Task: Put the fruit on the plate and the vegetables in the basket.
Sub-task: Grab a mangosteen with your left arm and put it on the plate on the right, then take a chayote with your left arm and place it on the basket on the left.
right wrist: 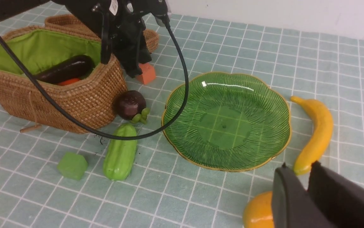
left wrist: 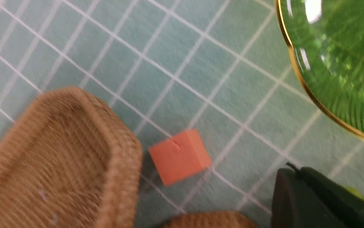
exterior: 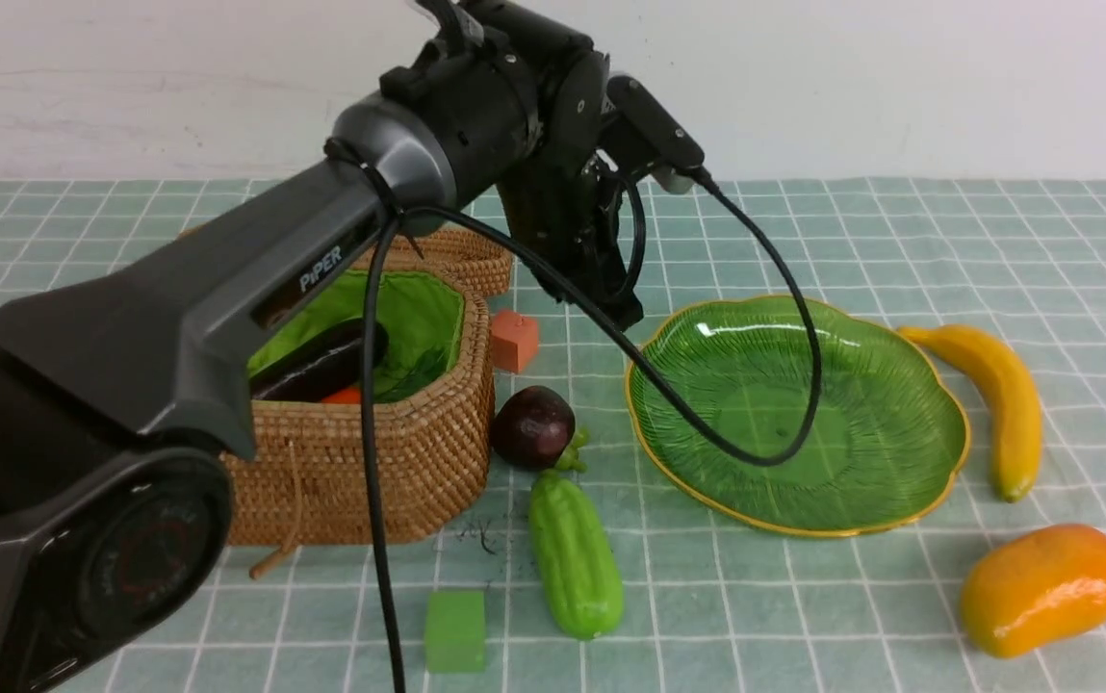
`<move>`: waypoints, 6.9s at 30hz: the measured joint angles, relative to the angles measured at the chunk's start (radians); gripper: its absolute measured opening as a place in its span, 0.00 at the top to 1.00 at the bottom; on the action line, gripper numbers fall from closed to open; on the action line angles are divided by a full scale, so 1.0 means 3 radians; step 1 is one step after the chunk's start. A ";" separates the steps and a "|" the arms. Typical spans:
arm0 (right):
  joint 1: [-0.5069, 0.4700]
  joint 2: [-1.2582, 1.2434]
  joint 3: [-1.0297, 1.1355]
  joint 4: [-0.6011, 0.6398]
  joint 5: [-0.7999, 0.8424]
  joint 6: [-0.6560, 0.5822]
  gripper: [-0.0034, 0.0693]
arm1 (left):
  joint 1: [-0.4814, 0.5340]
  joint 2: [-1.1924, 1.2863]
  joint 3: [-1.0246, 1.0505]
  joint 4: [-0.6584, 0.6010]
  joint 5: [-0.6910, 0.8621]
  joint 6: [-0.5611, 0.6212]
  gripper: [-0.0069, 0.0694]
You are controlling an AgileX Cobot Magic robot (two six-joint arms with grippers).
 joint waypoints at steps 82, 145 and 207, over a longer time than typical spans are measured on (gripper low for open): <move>0.0000 0.0000 0.0000 0.0103 0.0136 -0.0237 0.76 | -0.0129 -0.0473 0.1319 0.0159 -0.0390 0.1827 0.19; 0.0000 0.0000 0.0000 -0.0495 0.0246 0.0425 0.74 | -0.0522 -0.0082 0.1330 -0.1068 -0.2305 0.0794 0.24; 0.0010 -0.0604 0.0299 0.0448 0.0660 -0.0233 0.71 | -0.0893 -0.0410 0.2029 0.0825 -0.0366 -0.3833 0.16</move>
